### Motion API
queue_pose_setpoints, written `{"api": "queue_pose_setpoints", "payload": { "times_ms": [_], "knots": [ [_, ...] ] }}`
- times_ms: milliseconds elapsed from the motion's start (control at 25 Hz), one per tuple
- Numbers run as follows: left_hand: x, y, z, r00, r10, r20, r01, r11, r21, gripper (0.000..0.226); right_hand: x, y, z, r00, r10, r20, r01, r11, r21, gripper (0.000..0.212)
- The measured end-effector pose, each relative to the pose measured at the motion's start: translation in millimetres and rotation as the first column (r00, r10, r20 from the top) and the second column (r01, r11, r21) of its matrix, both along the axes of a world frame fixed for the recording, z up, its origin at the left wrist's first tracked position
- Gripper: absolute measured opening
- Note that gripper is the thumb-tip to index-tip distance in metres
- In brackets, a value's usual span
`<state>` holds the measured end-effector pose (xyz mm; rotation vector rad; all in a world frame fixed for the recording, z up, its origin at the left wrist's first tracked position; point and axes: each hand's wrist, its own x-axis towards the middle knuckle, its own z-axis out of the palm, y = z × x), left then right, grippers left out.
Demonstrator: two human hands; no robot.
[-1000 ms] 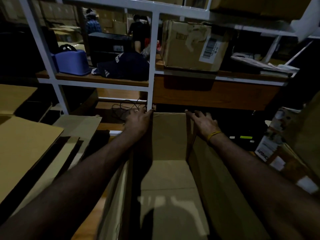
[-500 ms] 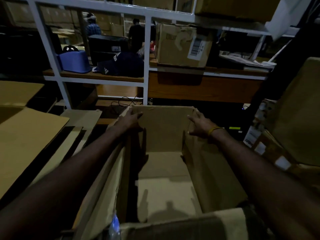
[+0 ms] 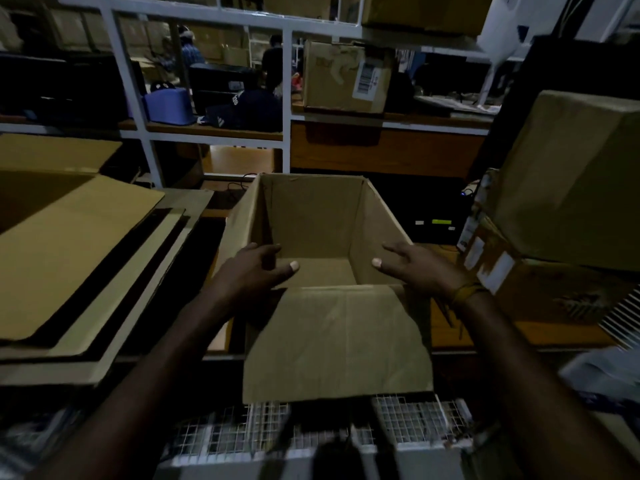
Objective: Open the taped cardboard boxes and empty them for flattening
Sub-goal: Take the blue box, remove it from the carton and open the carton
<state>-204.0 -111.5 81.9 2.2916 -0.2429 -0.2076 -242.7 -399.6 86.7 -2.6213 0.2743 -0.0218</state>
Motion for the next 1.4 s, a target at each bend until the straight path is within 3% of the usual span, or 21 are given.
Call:
{"api": "queue_pose_setpoints", "payload": {
  "times_ms": [200,360,480,600,800,1080,1240,1400],
  "knots": [
    [-51.8,0.9,-13.9,0.989,0.004,0.15,-0.047,0.959,0.281,0.063,-52.8,27.2,-20.0,0.99,-0.119,0.078,0.126,0.988,-0.087,0.067],
    [-70.3,-10.5,-29.3,0.956,0.122,0.265,-0.2,0.935,0.291,0.058,-71.6,54.1,-40.9,0.901,-0.296,0.316,0.296,0.954,0.051,0.059],
    [-77.2,-18.5,-27.9,0.964,0.17,0.206,-0.231,0.918,0.321,0.063,-69.9,64.0,-52.5,0.856,-0.378,0.353,0.34,0.926,0.166,0.055],
    [-85.9,-23.6,-24.1,0.955,0.204,0.214,-0.267,0.905,0.332,0.064,-66.4,65.7,-59.9,0.839,-0.365,0.403,0.325,0.931,0.168,0.05],
    [-78.9,-34.0,-30.9,0.949,0.201,0.241,-0.26,0.933,0.247,0.057,-62.1,63.3,-60.9,0.87,-0.304,0.39,0.288,0.952,0.1,0.048],
    [-61.2,-26.6,-42.9,0.919,0.194,0.344,-0.241,0.965,0.101,0.045,-65.0,67.2,-55.7,0.844,-0.381,0.376,0.385,0.92,0.069,0.049],
    [-63.1,-15.3,-46.1,0.898,0.202,0.39,-0.198,0.979,-0.052,0.03,-62.7,75.4,-60.7,0.821,-0.397,0.411,0.372,0.917,0.143,0.046],
    [-67.7,-0.4,-46.3,0.877,0.203,0.436,-0.18,0.979,-0.094,0.028,-68.8,95.6,-66.3,0.758,-0.425,0.495,0.374,0.905,0.205,0.042]
  ]
}}
